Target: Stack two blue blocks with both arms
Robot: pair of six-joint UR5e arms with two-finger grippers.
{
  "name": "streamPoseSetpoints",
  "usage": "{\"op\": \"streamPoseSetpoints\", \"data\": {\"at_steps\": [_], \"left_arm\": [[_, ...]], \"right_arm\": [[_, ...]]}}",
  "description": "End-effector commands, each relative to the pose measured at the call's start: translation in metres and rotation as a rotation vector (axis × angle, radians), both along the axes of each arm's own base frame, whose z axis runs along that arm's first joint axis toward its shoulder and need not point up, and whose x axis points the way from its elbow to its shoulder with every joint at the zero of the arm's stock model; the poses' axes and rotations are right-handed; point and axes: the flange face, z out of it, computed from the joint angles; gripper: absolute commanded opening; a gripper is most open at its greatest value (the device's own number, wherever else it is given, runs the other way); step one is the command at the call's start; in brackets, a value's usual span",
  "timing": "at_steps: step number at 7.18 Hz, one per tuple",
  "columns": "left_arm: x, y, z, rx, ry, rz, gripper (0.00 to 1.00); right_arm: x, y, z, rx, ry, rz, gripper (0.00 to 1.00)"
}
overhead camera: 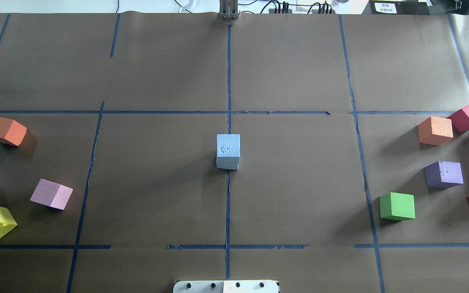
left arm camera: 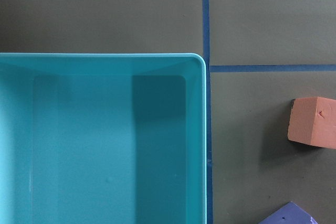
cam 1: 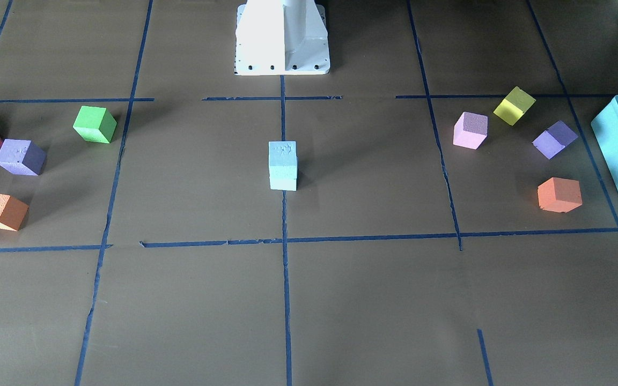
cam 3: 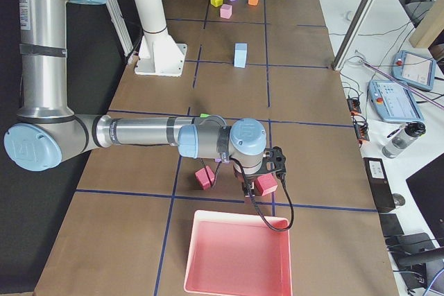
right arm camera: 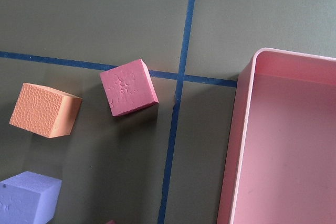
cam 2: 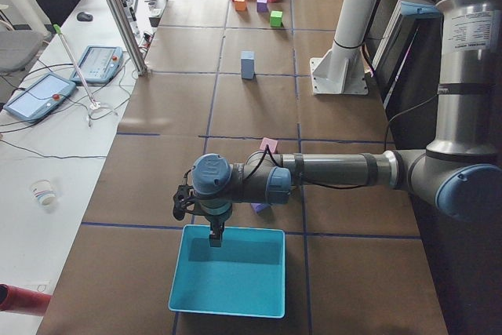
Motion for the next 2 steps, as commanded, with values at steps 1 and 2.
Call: {"op": "streamPoseSetpoints", "data": {"at_steps": [1, 2], "left_arm": [[-0.0001, -0.0001, 0.0, 0.001, -0.002, 0.0, 1.0], [-0.0001, 0.0001, 0.0008, -0.002, -0.002, -0.001, 1.0]], "right_arm": [[0.0006, 0.0, -0.0003, 0.002, 0.0, 0.001, 1.0], [0.0006, 0.0, -0.0003, 0.001, 0.0, 0.002, 1.0]]}}
